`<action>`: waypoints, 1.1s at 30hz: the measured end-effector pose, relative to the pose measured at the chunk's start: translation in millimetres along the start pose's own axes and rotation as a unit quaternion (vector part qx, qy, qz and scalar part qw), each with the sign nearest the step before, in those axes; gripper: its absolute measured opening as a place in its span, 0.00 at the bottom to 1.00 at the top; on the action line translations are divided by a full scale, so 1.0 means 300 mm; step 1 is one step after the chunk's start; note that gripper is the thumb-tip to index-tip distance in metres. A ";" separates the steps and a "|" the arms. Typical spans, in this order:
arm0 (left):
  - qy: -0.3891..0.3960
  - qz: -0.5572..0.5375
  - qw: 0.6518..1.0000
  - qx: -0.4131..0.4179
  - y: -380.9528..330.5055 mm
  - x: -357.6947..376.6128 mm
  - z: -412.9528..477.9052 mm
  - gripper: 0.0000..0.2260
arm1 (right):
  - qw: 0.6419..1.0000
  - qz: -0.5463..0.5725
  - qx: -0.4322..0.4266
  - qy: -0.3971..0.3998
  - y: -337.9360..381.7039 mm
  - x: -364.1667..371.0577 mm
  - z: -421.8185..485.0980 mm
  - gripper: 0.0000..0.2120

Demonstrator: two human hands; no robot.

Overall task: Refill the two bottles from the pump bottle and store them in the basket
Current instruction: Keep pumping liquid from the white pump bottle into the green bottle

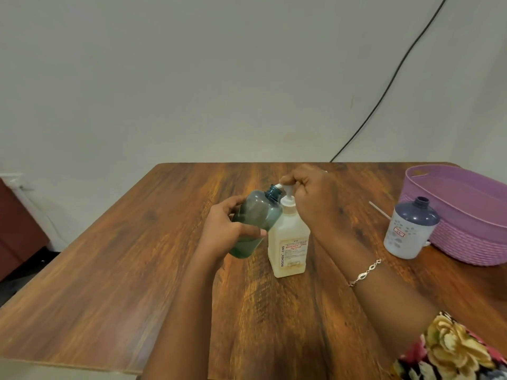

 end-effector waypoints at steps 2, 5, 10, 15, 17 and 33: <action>0.002 -0.004 1.000 -0.003 0.004 0.000 0.002 0.25 | 0.999 -0.009 -0.022 -0.025 0.006 0.000 -0.025 0.11; 0.000 -0.011 1.000 -0.010 0.019 0.005 0.003 0.25 | 0.998 0.001 -0.033 -0.044 0.003 0.012 -0.061 0.16; 0.001 -0.009 1.000 -0.011 0.021 0.005 0.001 0.26 | 0.999 0.022 -0.024 -0.036 0.000 0.005 -0.059 0.14; 0.005 0.001 1.000 0.002 -0.003 -0.008 0.017 0.29 | 1.000 0.025 0.014 -0.002 0.003 -0.001 -0.011 0.13; 0.004 0.001 1.000 -0.002 0.006 -0.005 0.022 0.28 | 0.999 -0.009 -0.023 -0.036 0.013 0.001 -0.035 0.14; -0.018 -0.002 1.000 0.004 0.016 0.005 0.025 0.29 | 0.995 -0.074 -0.052 -0.044 0.029 0.009 -0.052 0.12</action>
Point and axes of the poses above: each hand's wrist, its own z-axis towards the middle knuckle, its own x-axis out of the palm, y = z × x, the point moved 6 cm from there along z, towards the middle knuckle, and after that the axes turned 11 degrees about -z, right-handed, at the moved point
